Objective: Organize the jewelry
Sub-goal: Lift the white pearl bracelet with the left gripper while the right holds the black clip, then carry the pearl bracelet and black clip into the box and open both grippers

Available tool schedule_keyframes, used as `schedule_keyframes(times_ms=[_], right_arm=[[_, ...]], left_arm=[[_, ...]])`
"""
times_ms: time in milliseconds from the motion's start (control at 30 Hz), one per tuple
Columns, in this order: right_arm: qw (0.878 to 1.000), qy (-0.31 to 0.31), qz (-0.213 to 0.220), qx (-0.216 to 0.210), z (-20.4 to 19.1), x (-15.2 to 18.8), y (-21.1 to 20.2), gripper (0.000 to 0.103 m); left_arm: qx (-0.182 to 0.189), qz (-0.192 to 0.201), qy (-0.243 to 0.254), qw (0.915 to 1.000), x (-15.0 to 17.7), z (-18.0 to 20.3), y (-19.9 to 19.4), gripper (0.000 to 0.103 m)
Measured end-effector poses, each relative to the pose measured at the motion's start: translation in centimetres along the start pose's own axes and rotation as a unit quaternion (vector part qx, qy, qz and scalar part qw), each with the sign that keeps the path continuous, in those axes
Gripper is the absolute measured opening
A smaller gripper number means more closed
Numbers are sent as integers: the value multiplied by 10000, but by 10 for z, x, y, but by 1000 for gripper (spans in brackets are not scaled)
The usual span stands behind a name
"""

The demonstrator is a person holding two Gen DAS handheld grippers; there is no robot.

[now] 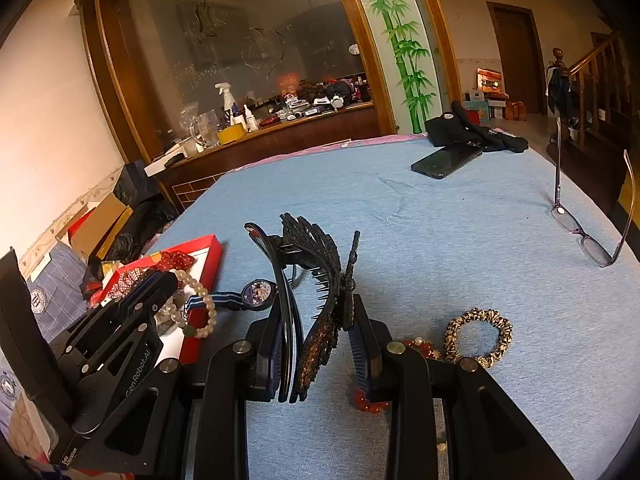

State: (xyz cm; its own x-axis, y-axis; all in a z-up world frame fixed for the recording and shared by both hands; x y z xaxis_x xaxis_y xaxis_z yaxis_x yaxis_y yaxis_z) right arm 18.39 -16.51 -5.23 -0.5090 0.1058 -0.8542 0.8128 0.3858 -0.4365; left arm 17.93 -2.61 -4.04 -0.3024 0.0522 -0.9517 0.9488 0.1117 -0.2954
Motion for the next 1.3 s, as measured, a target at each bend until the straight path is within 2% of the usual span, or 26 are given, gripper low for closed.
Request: schedule_keyframes(times_ms=[333, 567, 733, 867, 1033, 1167, 1300], right_arm=[[10000, -6, 2, 13, 1, 0, -1, 31], [10000, -7, 7, 82, 4, 0, 2, 31], [9999, -14, 31, 138, 5, -2, 7, 31], [9999, 49, 59, 81, -3, -5, 6, 31], [9992, 8, 83, -403, -48, -6, 3, 32], [9949, -218, -183, -968, -106, 9, 12, 32], [9888, -463, -483, -1336, -154, 27, 22, 32]], left_arm=[[-4, -1, -13, 10000, -1, 0, -1, 9], [25, 169, -301, 9994, -19, -10, -19, 9], [-14, 242, -571, 9981, -32, -37, -39, 9], [-311, 360, -744, 9961, -38, -77, -54, 9], [-802, 256, -981, 9916, -20, -137, -65, 9], [-1132, 60, -1181, 9865, 2, -178, -67, 9], [-1236, -99, -1359, 9829, 19, -200, -67, 9]])
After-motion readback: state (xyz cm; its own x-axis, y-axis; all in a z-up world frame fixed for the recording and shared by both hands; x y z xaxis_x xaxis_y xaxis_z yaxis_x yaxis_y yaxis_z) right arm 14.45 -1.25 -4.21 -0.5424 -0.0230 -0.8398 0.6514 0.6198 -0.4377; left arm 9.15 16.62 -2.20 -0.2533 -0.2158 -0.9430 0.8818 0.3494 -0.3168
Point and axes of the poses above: each gripper's, at about its wrist camera, not at the fingertips, and y roughly the way its jaws point, z to its right, x to its underside, the point moved 10 cm from there along y, roughly the way its jaws point, and after that the axes turned 9 degrees about z, right-handed, at the moved point
